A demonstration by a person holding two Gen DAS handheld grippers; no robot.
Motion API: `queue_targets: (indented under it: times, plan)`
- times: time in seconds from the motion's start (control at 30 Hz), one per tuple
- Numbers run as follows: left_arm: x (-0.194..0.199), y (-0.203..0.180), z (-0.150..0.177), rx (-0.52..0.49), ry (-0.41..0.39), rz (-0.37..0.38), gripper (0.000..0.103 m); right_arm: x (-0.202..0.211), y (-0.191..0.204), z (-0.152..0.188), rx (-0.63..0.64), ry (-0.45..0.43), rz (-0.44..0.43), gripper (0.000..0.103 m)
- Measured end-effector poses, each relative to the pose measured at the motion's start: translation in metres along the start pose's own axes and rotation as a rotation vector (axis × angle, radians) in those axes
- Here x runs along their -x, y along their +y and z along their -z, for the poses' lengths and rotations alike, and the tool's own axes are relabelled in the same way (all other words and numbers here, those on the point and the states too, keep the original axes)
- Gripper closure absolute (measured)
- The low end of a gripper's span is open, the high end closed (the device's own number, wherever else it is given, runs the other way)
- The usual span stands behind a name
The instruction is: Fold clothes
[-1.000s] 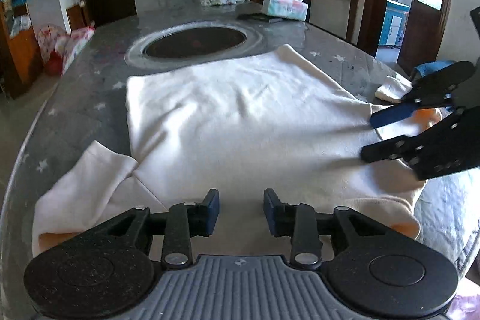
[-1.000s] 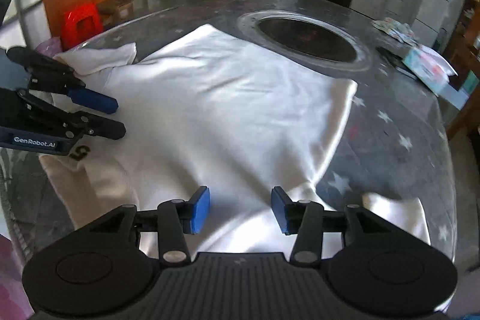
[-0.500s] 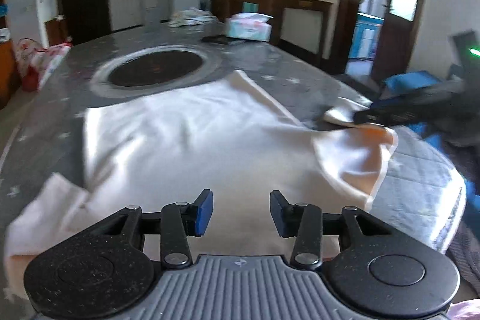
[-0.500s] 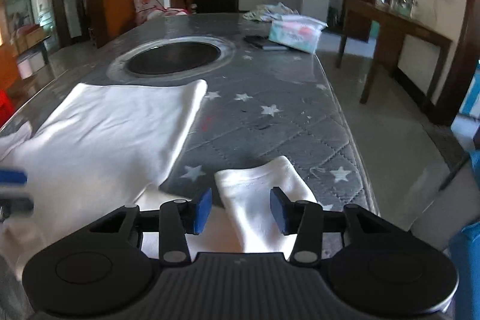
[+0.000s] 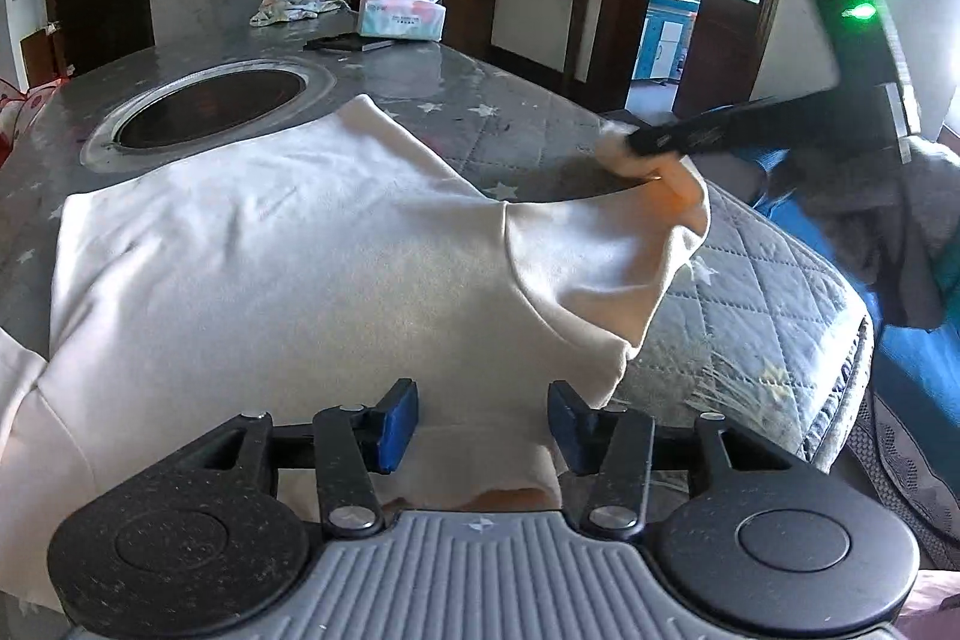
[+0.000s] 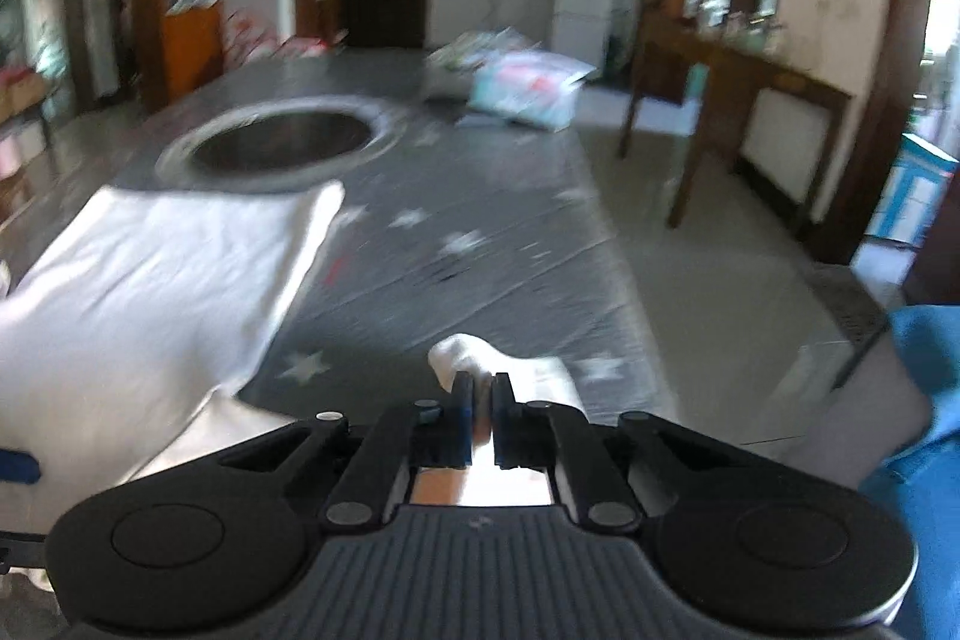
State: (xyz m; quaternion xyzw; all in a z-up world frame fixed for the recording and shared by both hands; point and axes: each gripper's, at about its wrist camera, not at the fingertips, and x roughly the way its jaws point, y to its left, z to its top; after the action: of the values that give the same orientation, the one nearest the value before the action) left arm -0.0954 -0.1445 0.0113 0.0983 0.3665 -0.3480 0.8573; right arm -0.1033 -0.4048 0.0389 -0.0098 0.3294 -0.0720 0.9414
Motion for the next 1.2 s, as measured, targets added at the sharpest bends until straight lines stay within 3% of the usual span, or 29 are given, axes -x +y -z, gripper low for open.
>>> queue_targets:
  times: [0.2, 0.43, 0.6, 0.83, 1.0, 1.2]
  plan:
    - [0.001, -0.001, 0.002, -0.011, -0.001, 0.004, 0.049, 0.033, -0.041, 0.016, -0.136, -0.054, 0.119, 0.099]
    - [0.004, -0.001, 0.005, -0.025, 0.001, 0.014, 0.047, 0.030, -0.075, 0.052, -0.255, 0.056, 0.225, 0.092]
    - [0.005, -0.002, 0.005, -0.025, 0.004, 0.013, 0.046, 0.031, -0.072, 0.047, -0.253, 0.019, 0.178, 0.090]
    - [0.018, 0.007, 0.005, 0.026, -0.023, -0.003, 0.046, 0.004, -0.046, 0.034, -0.212, 0.047, 0.041, 0.072]
    - [0.043, 0.032, 0.005, 0.084, -0.080, -0.082, 0.046, -0.006, -0.034, 0.033, -0.197, 0.073, 0.021, 0.064]
    - [0.065, 0.093, 0.007, 0.186, -0.134, -0.313, 0.046, -0.001, -0.026, 0.027, -0.193, 0.065, 0.006, 0.062]
